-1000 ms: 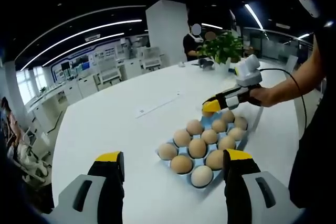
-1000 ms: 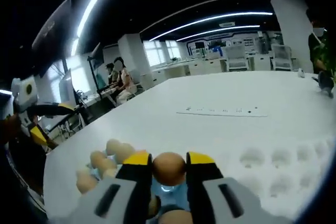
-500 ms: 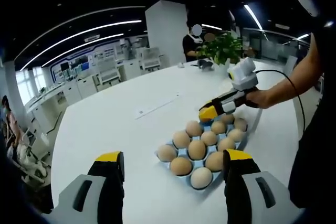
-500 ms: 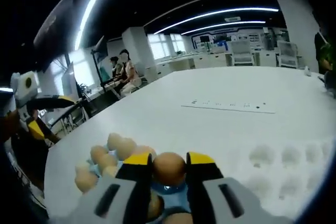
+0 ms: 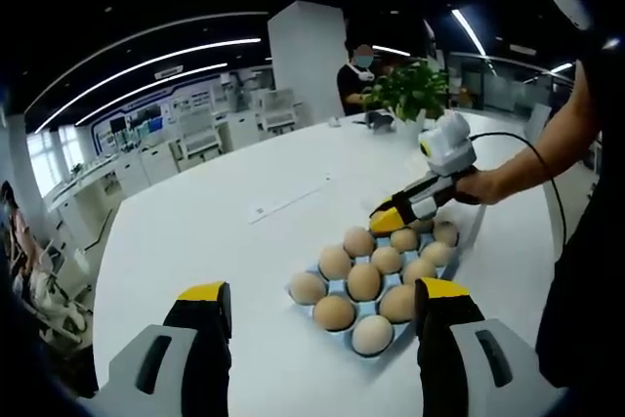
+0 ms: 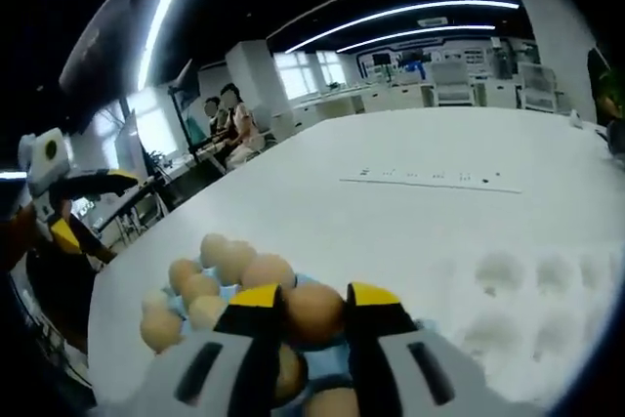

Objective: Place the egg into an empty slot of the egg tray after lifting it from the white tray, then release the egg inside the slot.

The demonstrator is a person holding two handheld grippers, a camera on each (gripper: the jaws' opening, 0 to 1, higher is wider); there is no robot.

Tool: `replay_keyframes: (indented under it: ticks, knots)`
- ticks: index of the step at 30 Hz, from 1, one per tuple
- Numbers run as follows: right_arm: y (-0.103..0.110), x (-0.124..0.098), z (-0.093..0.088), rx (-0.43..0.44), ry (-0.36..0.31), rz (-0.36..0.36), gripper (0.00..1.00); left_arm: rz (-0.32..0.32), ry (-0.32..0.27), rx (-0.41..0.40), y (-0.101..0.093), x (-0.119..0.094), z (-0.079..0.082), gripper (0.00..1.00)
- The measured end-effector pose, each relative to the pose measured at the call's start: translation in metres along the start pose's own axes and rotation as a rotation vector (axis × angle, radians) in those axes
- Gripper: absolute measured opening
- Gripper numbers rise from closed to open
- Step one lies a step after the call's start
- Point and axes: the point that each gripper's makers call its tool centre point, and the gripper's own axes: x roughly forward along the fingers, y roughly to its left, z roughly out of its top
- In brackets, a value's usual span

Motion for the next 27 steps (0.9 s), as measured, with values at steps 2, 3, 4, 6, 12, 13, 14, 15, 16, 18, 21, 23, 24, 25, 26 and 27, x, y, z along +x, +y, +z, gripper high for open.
replay_keyframes:
  ticks: [2, 3, 4, 6, 12, 13, 14, 15, 16, 18, 21, 23, 24, 25, 26, 27]
  knots:
    - [0.0, -0.001, -0.001, -0.011, 0.002, 0.002, 0.26, 0.0, 0.001, 0.0, 0.0, 0.0, 0.0, 0.76]
    - [0.0, -0.001, -0.001, -0.022, 0.001, 0.007, 0.26, 0.001, 0.0, -0.001, 0.0, 0.0, 0.0, 0.76]
    - [0.0, -0.001, -0.001, -0.02, -0.007, 0.014, 0.25, 0.001, 0.001, -0.001, 0.0, 0.0, 0.0, 0.76]
    - [0.0, -0.004, 0.0, -0.007, -0.012, 0.015, 0.25, 0.001, 0.001, -0.001, 0.0, 0.0, 0.001, 0.76]
    - [0.003, -0.006, 0.0, 0.003, -0.031, 0.027, 0.27, 0.003, 0.001, 0.001, -0.001, 0.0, 0.002, 0.76]
    - [0.004, -0.006, 0.0, 0.004, -0.03, 0.027, 0.27, 0.002, 0.0, 0.005, -0.002, 0.0, 0.003, 0.76]
    - [0.004, -0.007, 0.0, 0.005, -0.03, 0.027, 0.28, 0.002, 0.0, 0.006, -0.002, 0.0, 0.003, 0.76]
    - [0.003, -0.006, 0.0, 0.009, -0.031, 0.029, 0.28, 0.003, 0.002, 0.008, -0.002, 0.0, 0.004, 0.76]
    - [0.004, -0.007, 0.0, 0.01, -0.032, 0.031, 0.28, 0.004, 0.002, 0.008, -0.002, 0.0, 0.004, 0.76]
    - [0.004, -0.008, -0.001, 0.02, -0.03, 0.036, 0.3, 0.005, 0.001, 0.009, -0.002, -0.001, 0.004, 0.76]
    - [0.004, -0.017, 0.003, 0.083, -0.068, 0.054, 0.32, 0.004, 0.003, 0.012, -0.003, 0.0, 0.005, 0.76]
    - [0.001, -0.028, 0.008, 0.091, -0.103, 0.049, 0.32, 0.004, 0.003, 0.014, -0.003, 0.0, 0.006, 0.76]
    - [-0.002, -0.032, 0.009, 0.086, -0.111, 0.04, 0.32, 0.003, 0.003, 0.014, -0.003, 0.0, 0.006, 0.76]
    - [-0.008, -0.038, 0.011, 0.078, -0.129, 0.016, 0.32, 0.003, 0.002, 0.015, -0.003, 0.001, 0.007, 0.76]
    - [-0.011, -0.043, 0.011, 0.079, -0.135, 0.006, 0.32, 0.002, 0.002, 0.015, -0.003, 0.001, 0.007, 0.76]
    - [-0.014, -0.045, 0.011, 0.082, -0.135, -0.002, 0.32, 0.002, 0.001, 0.016, -0.004, 0.001, 0.007, 0.76]
